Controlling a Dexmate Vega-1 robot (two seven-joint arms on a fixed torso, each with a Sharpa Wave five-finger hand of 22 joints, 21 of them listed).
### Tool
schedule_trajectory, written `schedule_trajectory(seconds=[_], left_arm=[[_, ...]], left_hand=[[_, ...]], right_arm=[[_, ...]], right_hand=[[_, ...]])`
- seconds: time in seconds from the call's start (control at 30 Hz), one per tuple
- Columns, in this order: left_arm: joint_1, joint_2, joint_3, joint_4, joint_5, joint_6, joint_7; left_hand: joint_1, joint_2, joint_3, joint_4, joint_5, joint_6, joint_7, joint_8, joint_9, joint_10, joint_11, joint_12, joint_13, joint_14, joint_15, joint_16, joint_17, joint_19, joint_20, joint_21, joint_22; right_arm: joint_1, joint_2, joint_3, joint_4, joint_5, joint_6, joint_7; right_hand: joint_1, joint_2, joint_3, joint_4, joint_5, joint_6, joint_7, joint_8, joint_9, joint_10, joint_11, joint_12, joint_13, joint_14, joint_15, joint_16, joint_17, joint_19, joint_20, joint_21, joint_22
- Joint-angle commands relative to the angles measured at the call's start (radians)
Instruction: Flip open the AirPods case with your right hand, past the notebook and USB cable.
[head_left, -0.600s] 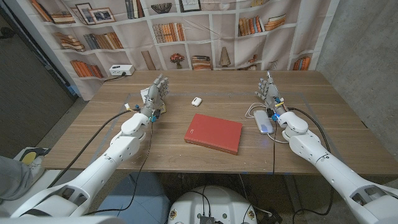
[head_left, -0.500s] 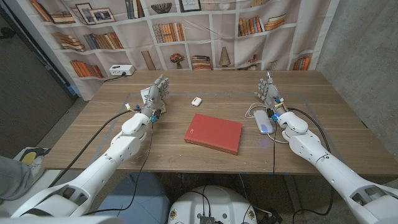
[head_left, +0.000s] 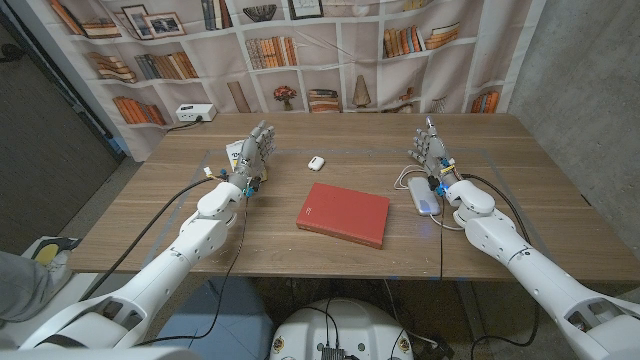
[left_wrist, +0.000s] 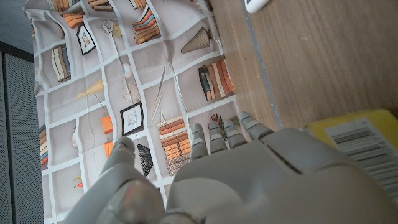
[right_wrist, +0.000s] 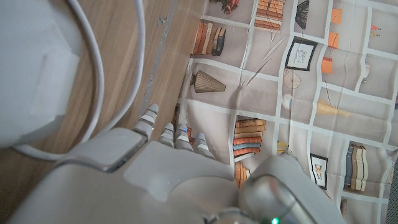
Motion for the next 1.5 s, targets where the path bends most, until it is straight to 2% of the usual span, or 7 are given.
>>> schedule_trajectory(seconds=[0.03, 0.3, 0.67, 0.77, 0.93, 1.4, 1.5], left_arm=[[0.013, 0.003, -0.004, -0.025, -0.013, 0.0, -0.003], [0.008, -0.004, 0.006, -0.027, 0.001, 0.0, 0.008], [0.005, -0.026, 0.014, -0.036, 0.015, -0.002, 0.044], [0.005, -0.026, 0.018, -0.041, 0.024, 0.005, 0.052], [-0.004, -0.026, 0.027, -0.031, 0.045, 0.008, 0.067], [-0.014, -0.056, 0.031, -0.004, 0.042, -0.012, 0.068], [-0.016, -0.057, 0.035, -0.002, 0.045, -0.009, 0.069]], left_hand=[[0.007, 0.002, 0.008, -0.002, 0.005, 0.008, 0.001, 0.003, 0.002, 0.008, 0.0, 0.009, 0.003, 0.0, 0.001, 0.007, 0.003, 0.008, -0.004, 0.007, 0.003], [0.006, 0.005, 0.006, -0.003, 0.004, 0.046, 0.006, 0.014, 0.004, 0.014, 0.0, 0.01, 0.003, -0.002, 0.0, 0.006, 0.003, 0.005, -0.006, 0.007, 0.003], [0.007, 0.006, 0.005, -0.005, 0.004, 0.01, 0.007, -0.004, 0.004, 0.012, -0.001, 0.008, 0.003, -0.006, 0.0, 0.005, 0.002, 0.003, -0.009, 0.006, 0.003], [0.007, 0.006, 0.004, -0.005, 0.003, 0.011, 0.005, -0.004, 0.003, 0.013, -0.001, 0.009, 0.003, -0.006, 0.0, 0.005, 0.002, 0.003, -0.009, 0.006, 0.003], [0.007, 0.005, 0.003, -0.006, 0.003, 0.004, 0.002, -0.008, 0.003, 0.021, 0.003, 0.011, 0.003, -0.004, -0.001, 0.006, 0.002, 0.004, -0.01, 0.007, 0.003], [0.012, 0.007, 0.003, -0.009, 0.004, 0.024, 0.005, -0.002, 0.002, 0.038, 0.001, 0.016, 0.002, 0.013, -0.008, 0.012, 0.002, 0.014, -0.013, 0.01, 0.003], [0.012, 0.007, 0.003, -0.01, 0.004, 0.025, 0.007, -0.002, 0.002, 0.038, 0.001, 0.015, 0.002, 0.013, -0.008, 0.011, 0.002, 0.014, -0.013, 0.01, 0.003]], right_arm=[[-0.01, -0.016, -0.01, -0.045, -0.049, 0.013, -0.035], [-0.026, -0.036, -0.013, -0.101, -0.084, 0.03, -0.049], [0.001, -0.063, -0.013, -0.1, -0.089, -0.024, -0.042], [0.007, -0.068, -0.016, -0.099, -0.11, -0.034, -0.064], [0.01, -0.083, -0.025, -0.116, -0.13, -0.06, -0.072], [0.024, -0.126, -0.043, -0.144, -0.186, -0.092, -0.069], [0.025, -0.13, -0.043, -0.141, -0.185, -0.09, -0.058]], right_hand=[[0.014, 0.001, -0.001, -0.009, -0.004, -0.012, 0.029, -0.006, 0.003, -0.01, 0.005, 0.002, 0.003, -0.014, 0.002, -0.005, 0.004, -0.009, 0.002, -0.001, 0.004], [0.023, -0.002, -0.001, -0.017, -0.008, -0.006, 0.086, 0.001, 0.002, -0.014, 0.008, 0.001, 0.003, -0.024, 0.004, -0.008, 0.004, -0.023, -0.008, -0.004, 0.004], [0.03, -0.004, -0.002, -0.023, -0.011, -0.01, 0.108, 0.002, 0.001, -0.017, 0.006, 0.001, 0.003, -0.037, -0.003, -0.011, 0.003, -0.033, -0.023, -0.004, 0.004], [0.061, -0.003, 0.007, -0.043, -0.015, -0.022, 0.122, 0.002, 0.001, -0.025, 0.016, 0.0, 0.004, -0.086, -0.003, -0.023, 0.002, -0.095, -0.039, -0.014, 0.004], [0.077, -0.003, 0.011, -0.053, -0.016, -0.031, 0.131, 0.002, 0.001, -0.03, 0.023, -0.001, 0.004, -0.097, 0.0, -0.023, 0.002, -0.106, -0.048, -0.013, 0.004], [0.136, 0.007, 0.033, -0.085, -0.02, -0.061, 0.14, 0.001, 0.002, -0.047, 0.03, -0.002, 0.007, -0.134, 0.007, -0.024, 0.002, -0.141, -0.042, -0.01, 0.005], [0.166, 0.013, 0.044, -0.101, -0.022, -0.079, 0.137, 0.0, 0.003, -0.06, 0.033, -0.003, 0.008, -0.152, 0.017, -0.024, 0.003, -0.17, -0.018, -0.013, 0.005]])
